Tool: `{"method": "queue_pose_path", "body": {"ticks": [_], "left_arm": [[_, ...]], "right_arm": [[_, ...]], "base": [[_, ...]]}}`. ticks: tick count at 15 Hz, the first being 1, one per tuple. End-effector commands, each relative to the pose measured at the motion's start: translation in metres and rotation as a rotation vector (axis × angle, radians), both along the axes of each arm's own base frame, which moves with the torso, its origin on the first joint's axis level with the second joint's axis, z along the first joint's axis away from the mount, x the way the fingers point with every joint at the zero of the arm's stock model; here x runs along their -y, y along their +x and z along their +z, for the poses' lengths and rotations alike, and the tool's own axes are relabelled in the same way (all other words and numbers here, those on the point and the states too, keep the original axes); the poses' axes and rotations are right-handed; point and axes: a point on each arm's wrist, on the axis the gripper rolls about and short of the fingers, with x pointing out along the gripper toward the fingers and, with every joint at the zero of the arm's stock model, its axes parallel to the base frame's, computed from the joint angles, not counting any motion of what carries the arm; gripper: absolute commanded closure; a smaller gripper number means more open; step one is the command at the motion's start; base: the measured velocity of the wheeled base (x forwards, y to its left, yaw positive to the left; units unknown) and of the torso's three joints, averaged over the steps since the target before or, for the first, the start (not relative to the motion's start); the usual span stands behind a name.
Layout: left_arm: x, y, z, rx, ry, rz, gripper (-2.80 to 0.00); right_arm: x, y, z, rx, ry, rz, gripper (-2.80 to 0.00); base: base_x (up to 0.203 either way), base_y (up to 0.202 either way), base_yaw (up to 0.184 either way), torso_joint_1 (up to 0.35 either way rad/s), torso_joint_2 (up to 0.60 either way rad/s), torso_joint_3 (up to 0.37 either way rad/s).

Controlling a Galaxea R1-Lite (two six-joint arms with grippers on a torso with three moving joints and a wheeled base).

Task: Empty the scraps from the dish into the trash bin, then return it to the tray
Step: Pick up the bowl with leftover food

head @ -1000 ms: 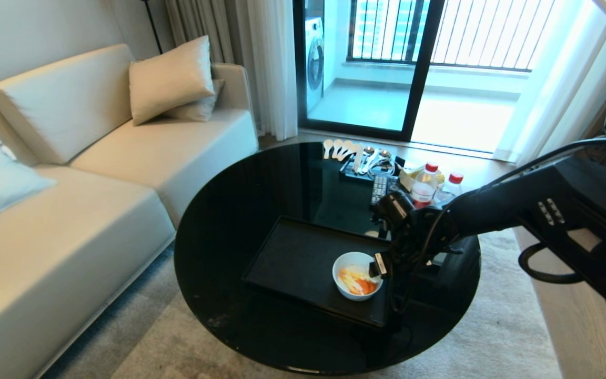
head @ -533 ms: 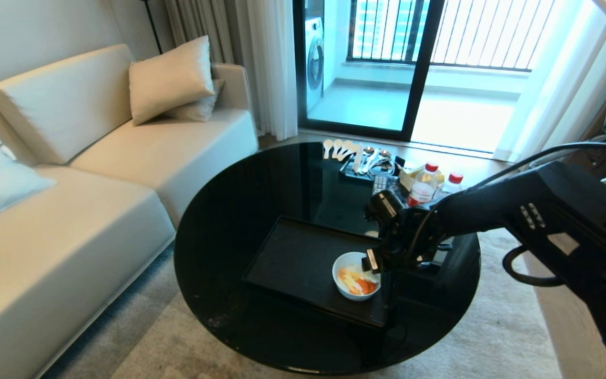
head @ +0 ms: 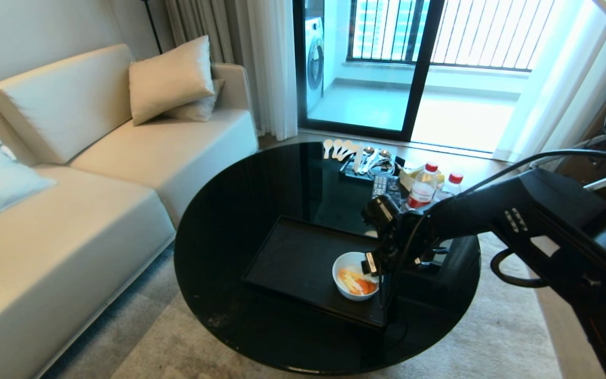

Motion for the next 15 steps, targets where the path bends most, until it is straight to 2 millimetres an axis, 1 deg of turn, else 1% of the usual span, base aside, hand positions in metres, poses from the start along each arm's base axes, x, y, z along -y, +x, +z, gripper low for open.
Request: {"method": "queue_pose_path", "body": {"ticks": [1, 7, 15], "left_arm": [[0.0, 0.0, 0.0, 0.001, -0.001, 0.0, 0.0], [0.0, 0.0, 0.0, 0.001, -0.001, 0.0, 0.0], [0.0, 0.0, 0.0, 0.001, -0.001, 0.0, 0.0]], "right_arm": [[0.002, 0.002, -0.003, -0.007, -0.004, -0.008, -2.8], [0.013, 0.011, -0.009, -0.01, -0.004, -0.04, -2.8], [0.013, 0.011, -0.013, -0.018, 0.024, -0.092, -2.8]], "base": [[0.0, 0.0, 0.0, 0.0, 0.0, 0.0], [0.0, 0.0, 0.0, 0.0, 0.0, 0.0], [0.0, 0.0, 0.0, 0.0, 0.0, 0.0]]}}
